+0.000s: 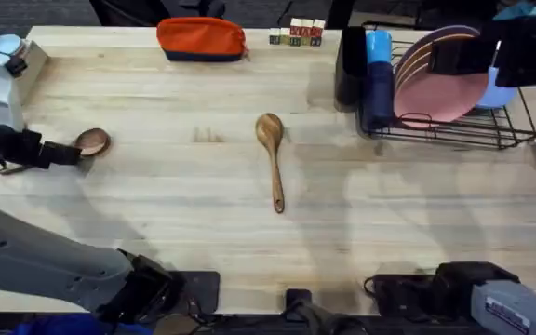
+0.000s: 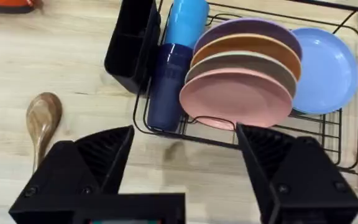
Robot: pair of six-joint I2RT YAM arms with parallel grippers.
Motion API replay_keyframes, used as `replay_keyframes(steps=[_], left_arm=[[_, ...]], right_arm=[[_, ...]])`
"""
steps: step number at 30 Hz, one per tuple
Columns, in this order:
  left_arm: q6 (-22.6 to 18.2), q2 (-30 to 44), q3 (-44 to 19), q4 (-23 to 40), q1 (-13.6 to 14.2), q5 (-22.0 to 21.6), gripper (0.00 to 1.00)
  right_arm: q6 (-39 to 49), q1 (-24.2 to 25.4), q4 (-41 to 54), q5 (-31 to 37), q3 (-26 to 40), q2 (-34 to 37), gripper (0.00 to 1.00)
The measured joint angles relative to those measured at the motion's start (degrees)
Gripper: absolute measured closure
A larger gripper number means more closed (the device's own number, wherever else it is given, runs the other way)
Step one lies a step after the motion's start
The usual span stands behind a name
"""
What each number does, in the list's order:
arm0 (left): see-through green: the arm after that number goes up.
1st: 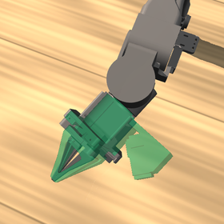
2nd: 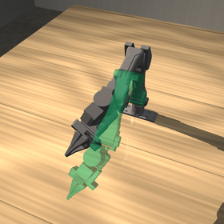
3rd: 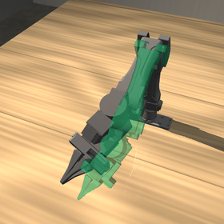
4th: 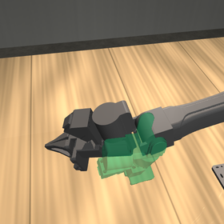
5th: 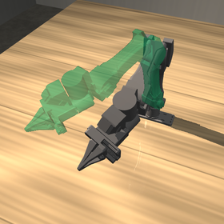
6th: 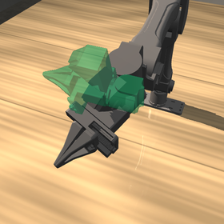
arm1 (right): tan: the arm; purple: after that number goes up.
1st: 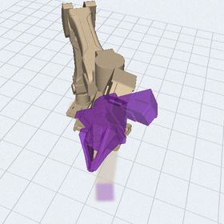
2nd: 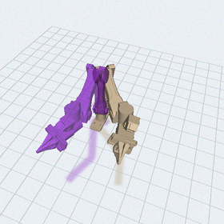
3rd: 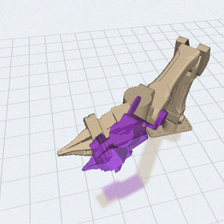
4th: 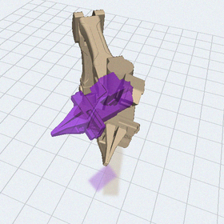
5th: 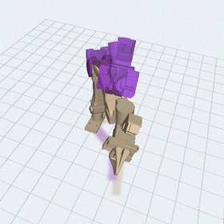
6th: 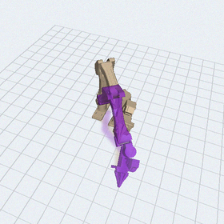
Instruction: Pick up the spoon on the table one by one and put them onto the rack
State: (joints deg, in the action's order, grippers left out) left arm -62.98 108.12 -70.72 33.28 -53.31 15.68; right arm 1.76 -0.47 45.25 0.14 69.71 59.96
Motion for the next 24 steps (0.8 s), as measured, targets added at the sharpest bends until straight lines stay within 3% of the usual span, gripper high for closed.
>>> replay_keyframes(steps=[24], left_arm=[[0.4, 1.0, -0.6, -0.3, -0.3, 2.1, 0.004]], right_arm=[[0.0, 0.0, -0.3, 0.0, 0.0, 2.4, 0.009]])
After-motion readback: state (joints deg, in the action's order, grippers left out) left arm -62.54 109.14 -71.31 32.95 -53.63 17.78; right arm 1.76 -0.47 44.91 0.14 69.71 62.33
